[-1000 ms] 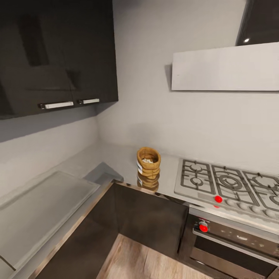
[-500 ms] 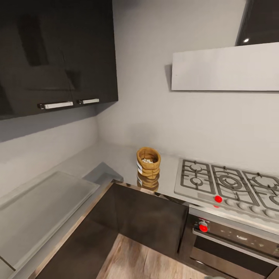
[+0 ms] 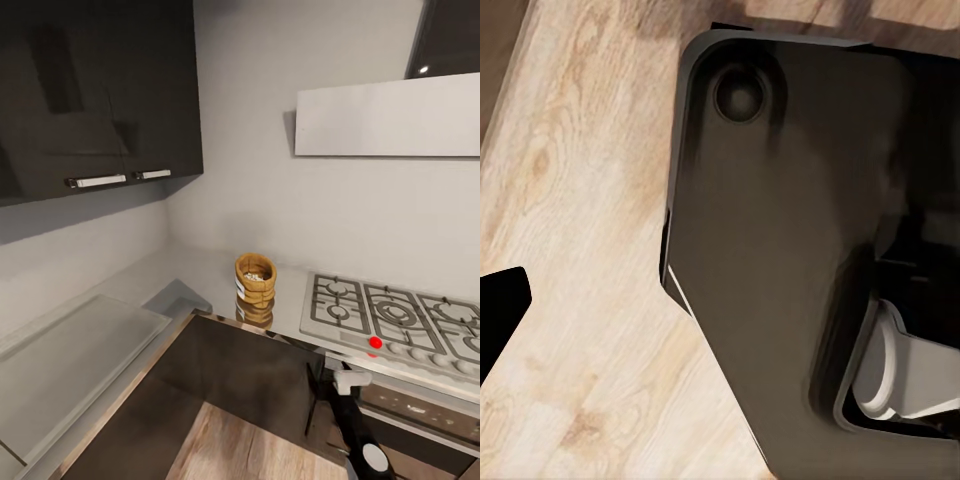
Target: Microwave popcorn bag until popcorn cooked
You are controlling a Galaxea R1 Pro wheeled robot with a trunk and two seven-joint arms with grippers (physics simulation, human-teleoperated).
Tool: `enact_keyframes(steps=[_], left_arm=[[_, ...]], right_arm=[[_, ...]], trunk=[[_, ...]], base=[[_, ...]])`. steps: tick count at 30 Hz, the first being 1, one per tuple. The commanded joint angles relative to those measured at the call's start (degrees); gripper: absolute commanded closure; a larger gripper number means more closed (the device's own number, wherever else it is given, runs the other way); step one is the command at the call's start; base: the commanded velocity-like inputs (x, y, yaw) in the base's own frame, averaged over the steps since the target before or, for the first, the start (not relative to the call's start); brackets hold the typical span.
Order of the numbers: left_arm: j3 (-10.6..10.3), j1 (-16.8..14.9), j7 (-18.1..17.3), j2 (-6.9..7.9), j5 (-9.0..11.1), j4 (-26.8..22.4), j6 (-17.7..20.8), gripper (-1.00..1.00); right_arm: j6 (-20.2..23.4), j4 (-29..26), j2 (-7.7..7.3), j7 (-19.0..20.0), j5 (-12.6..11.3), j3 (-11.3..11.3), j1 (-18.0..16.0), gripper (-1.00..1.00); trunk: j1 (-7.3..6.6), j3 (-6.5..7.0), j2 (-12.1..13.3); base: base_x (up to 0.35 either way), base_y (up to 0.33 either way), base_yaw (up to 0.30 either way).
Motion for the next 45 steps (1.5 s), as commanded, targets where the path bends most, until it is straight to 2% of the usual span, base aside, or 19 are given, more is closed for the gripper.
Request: enact_keyframes(steps=[1,3,5,9,13,14,17,18,20,22,23,24,26,27,30,33,35,45], left_arm=[[0.26,0.05,0.04,-0.02,0.01,-0.12,0.04,-1.0],[0.26,0.05,0.04,-0.02,0.01,-0.12,0.04,-1.0],[0.26,0.05,0.07,0.01,0.01,-0.12,0.04,-1.0],[0.26,0.05,0.12,0.04,0.01,-0.15,0.1,-1.0],[0.26,0.05,0.13,-0.08,0.01,-0.17,0.13,-1.0],[0.26,0.05,0.13,-0.06,0.01,-0.18,0.13,-1.0],[0.26,0.05,0.13,-0.08,0.01,-0.18,0.13,-1.0],[0.26,0.05,0.13,-0.1,0.01,-0.18,0.13,-1.0],[0.26,0.05,0.13,-0.1,0.01,-0.2,0.13,-1.0],[0.26,0.05,0.13,-0.11,0.01,-0.19,0.13,-1.0],[0.26,0.05,0.13,-0.11,0.01,-0.2,0.13,-1.0],[0.26,0.05,0.13,-0.11,0.01,-0.2,0.13,-1.0],[0.26,0.05,0.13,-0.11,0.01,-0.16,0.13,-1.0],[0.26,0.05,0.13,-0.11,0.01,-0.19,0.13,-1.0],[0.26,0.05,0.13,-0.11,0.01,-0.18,0.13,-1.0],[0.26,0.05,0.13,-0.15,0.01,-0.19,0.13,-1.0],[0.26,0.05,0.13,-0.22,0.01,-0.17,0.13,-1.0],[0.26,0.05,0.12,-0.36,0.01,-0.19,0.13,-1.0]], right_arm=[[1.68,-2.01,-0.07,-0.51,0.0,0.21,-0.03,-1.0],[7.03,-7.92,-0.06,-0.49,-0.01,0.2,-0.03,-1.0],[10.48,-11.92,-0.06,-0.55,-0.05,0.2,-0.07,-1.0],[15.89,-15.6,0.01,-0.67,-0.11,0.19,-2.69,-1.0],[25.76,-16.09,0.03,-0.63,-0.34,0.19,-9.86,-1.0],[30.3,-16.14,0.03,-0.58,-0.39,0.19,-13.34,-1.0],[39.69,-16.07,0.03,-0.64,-0.42,0.18,-20.71,-1.0],[43.92,-15.89,0.03,-0.67,-0.43,0.15,-24.18,-1.0],[49.03,-15.18,0.03,-0.69,-0.43,0.12,-28.79,-1.0],[55.27,-10.36,0.03,-0.76,-0.43,0.11,-38.48,-1.0],[56.22,-8.14,0.03,-0.77,-0.43,0.09,-41.15,-1.0],[57.54,-3.93,0.03,-0.78,-0.43,0.05,-45.33,-1.0],[58.75,2.98,0.03,-0.79,-0.43,0.03,-50.73,-1.0],[59.21,8.54,0.03,-0.79,-0.43,0.01,-54.66,-1.0],[60.92,18.71,0.02,-0.88,-0.37,-0.05,-61.33,-1.0],[65.91,24.66,-0.09,-0.88,-0.35,-0.07,-64.8,-1.0],[68.01,25.71,-0.12,-0.88,-0.35,-0.04,-65.39,-1.0],[70.21,26.34,-0.31,-0.88,-0.35,-0.87,-65.79,-1.0]], trunk=[[0.02,-0.03,-0.04],[0.02,-0.03,-0.04],[0.02,-0.03,-0.04],[0.02,-0.03,-0.04],[0.02,-0.03,-0.04],[0.02,-0.03,-0.04],[0.02,-0.03,-0.04],[0.02,-0.03,-0.04],[0.02,-0.03,-0.04],[0.02,-0.03,-0.04],[0.02,-0.03,-0.04],[0.02,-0.03,-0.04],[0.02,-0.03,-0.04],[0.02,-0.03,-0.04],[0.02,-0.03,-0.04],[0.02,-0.03,-0.04],[0.02,-0.03,-0.04],[0.02,-0.03,-0.04]], base=[[0.0,0.0,0.0],[0.0,0.0,0.0],[0.0,0.0,0.0],[0.0,0.0,0.0],[0.0,0.0,0.0],[0.0,0.0,0.0],[0.0,0.0,0.0],[0.0,0.0,0.0],[0.0,0.0,0.0],[0.0,0.0,0.0],[0.0,0.0,0.0],[0.0,0.0,0.0],[0.0,0.0,0.0],[0.0,0.0,0.0],[0.0,0.0,0.0],[0.0,0.0,0.0],[0.0,0.0,0.0],[0.0,0.0,0.0]])
